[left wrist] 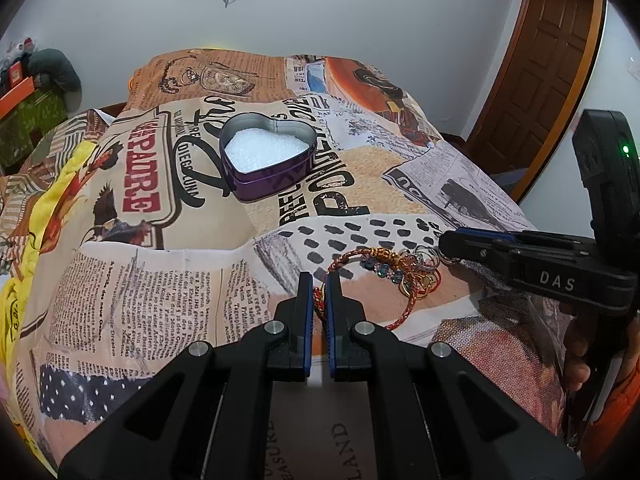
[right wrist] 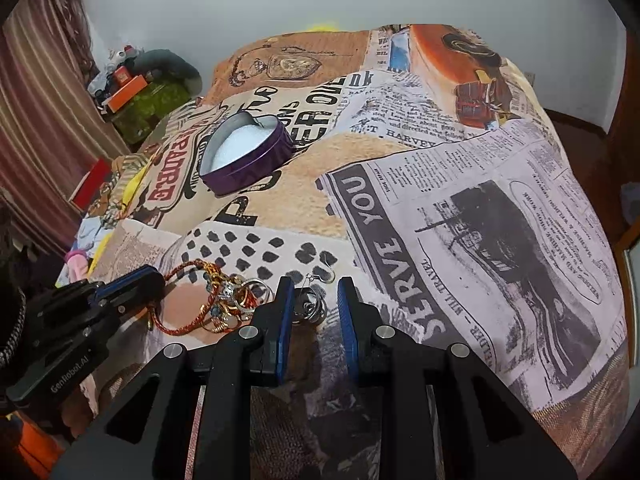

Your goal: Organize jewelry

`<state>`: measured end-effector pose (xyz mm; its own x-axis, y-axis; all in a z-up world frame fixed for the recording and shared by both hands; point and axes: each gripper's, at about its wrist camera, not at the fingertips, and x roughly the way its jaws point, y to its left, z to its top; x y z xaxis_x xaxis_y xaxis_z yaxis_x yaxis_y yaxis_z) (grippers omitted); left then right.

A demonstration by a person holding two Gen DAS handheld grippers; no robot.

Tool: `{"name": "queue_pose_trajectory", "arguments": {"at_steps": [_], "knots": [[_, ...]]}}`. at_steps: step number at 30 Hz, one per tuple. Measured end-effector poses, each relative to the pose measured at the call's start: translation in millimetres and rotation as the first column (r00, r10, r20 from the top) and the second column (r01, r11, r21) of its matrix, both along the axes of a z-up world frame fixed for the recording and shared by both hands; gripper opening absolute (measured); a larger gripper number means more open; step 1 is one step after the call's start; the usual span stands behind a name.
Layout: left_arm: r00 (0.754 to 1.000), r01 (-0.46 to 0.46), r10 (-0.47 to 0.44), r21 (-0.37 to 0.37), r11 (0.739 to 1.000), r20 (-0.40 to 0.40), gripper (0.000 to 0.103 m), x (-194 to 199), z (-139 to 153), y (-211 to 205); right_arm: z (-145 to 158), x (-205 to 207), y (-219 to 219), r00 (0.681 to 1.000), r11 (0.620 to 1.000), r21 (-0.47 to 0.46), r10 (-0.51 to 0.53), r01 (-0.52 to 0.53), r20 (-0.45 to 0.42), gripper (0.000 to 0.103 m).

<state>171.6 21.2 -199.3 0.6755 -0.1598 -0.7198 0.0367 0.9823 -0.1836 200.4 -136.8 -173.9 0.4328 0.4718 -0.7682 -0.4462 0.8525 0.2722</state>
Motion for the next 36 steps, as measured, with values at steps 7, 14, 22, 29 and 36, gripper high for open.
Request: {"name": "queue_pose_trajectory", "arguments": {"at_steps": [7,14,22,29,36], "knots": [[1.000,-0.001,0.001,0.004,1.000,0.002,0.004,0,0,0,2,7,6,1.000,1.000,-0.020,0.013,-0.013,-0.002,0.020],[1.000,-0.001,0.001,0.003,1.000,0.003,0.004,0,1,0,-4,10,15,0.999,0.996,-0.082,0.032,-0.030,0.023,0.018],[1.000,-0.002,0.001,0.011,1.000,0.012,0.004,-1,6,-1,3,10,11,0.999,0.999,-0.027,0.024,-0.023,0.027,0.005],[1.000,-0.010,0.009,0.007,1.000,0.029,0.004,-6,16,2,26,2,5,0.996,1.000,-0.008,0.010,-0.009,0.089,0.004],[0.998,-0.015,0.016,-0.017,1.000,0.059,0.004,-9,30,7,53,-5,-2,0.988,1.000,0.018,-0.008,0.005,0.151,0.004]]}}
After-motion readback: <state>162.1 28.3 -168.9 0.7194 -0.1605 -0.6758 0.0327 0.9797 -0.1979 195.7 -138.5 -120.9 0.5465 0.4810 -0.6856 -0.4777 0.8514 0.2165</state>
